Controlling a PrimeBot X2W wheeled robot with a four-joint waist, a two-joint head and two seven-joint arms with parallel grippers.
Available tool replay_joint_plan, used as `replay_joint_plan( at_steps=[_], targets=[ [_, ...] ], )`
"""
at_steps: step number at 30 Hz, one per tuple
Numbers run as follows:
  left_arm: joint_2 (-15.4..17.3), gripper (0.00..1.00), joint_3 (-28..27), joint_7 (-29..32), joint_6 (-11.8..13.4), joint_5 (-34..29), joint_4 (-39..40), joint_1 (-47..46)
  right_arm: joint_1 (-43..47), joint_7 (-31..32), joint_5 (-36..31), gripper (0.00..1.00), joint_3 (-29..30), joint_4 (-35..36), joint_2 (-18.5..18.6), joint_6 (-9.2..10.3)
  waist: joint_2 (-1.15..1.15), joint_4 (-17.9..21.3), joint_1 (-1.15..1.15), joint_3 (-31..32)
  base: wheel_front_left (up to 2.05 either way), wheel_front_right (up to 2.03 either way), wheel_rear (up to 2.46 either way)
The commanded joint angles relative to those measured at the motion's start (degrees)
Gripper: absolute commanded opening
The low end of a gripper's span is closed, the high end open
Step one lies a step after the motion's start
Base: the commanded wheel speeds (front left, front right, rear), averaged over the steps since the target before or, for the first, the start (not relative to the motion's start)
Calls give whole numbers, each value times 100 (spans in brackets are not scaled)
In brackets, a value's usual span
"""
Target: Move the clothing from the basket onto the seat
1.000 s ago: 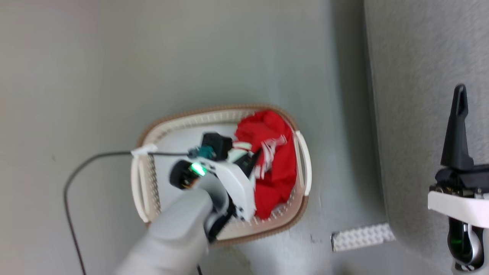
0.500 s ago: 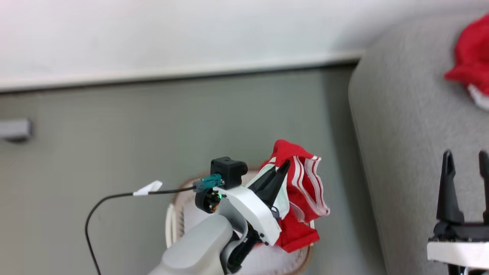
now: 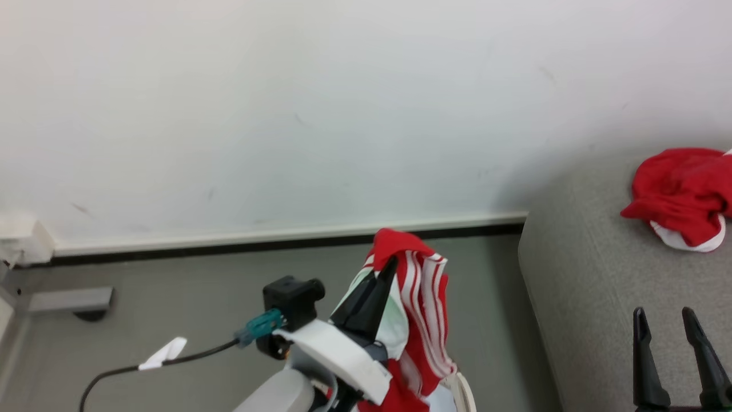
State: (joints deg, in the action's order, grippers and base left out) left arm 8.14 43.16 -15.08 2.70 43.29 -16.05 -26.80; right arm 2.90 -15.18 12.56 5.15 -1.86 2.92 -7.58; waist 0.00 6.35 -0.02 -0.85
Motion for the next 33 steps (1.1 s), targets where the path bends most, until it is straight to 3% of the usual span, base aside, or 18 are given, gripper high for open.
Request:
replay_joint_plan(
  at_steps=[1, 13, 19, 26, 33],
  targets=[
    [78, 0, -28, -11, 34, -48, 87, 138, 123, 6, -61, 100, -19, -24, 35, 17, 0, 8, 2, 324, 0, 0, 0],
    [710, 0, -130, 302, 483, -66, 1306, 634, 386, 6, 42, 100, -510, 35, 336, 17, 0, -95, 2, 561, 0, 0, 0],
    [849, 0, -12, 565, 581, -147, 1664, 633, -34, 6, 230, 100, -1836, 56, 830, 16, 0, -144, 2, 490, 0, 0, 0],
    [787, 0, 157, 744, 543, -224, 1807, 448, -1022, 6, 502, 100, -3399, -189, 1213, 16, 0, -175, 2, 404, 0, 0, 0],
    [621, 0, 376, 884, 400, -254, 1853, 211, -1766, 6, 720, 100, -4173, -747, 1284, 17, 0, -307, 2, 356, 0, 0, 0]
  ],
)
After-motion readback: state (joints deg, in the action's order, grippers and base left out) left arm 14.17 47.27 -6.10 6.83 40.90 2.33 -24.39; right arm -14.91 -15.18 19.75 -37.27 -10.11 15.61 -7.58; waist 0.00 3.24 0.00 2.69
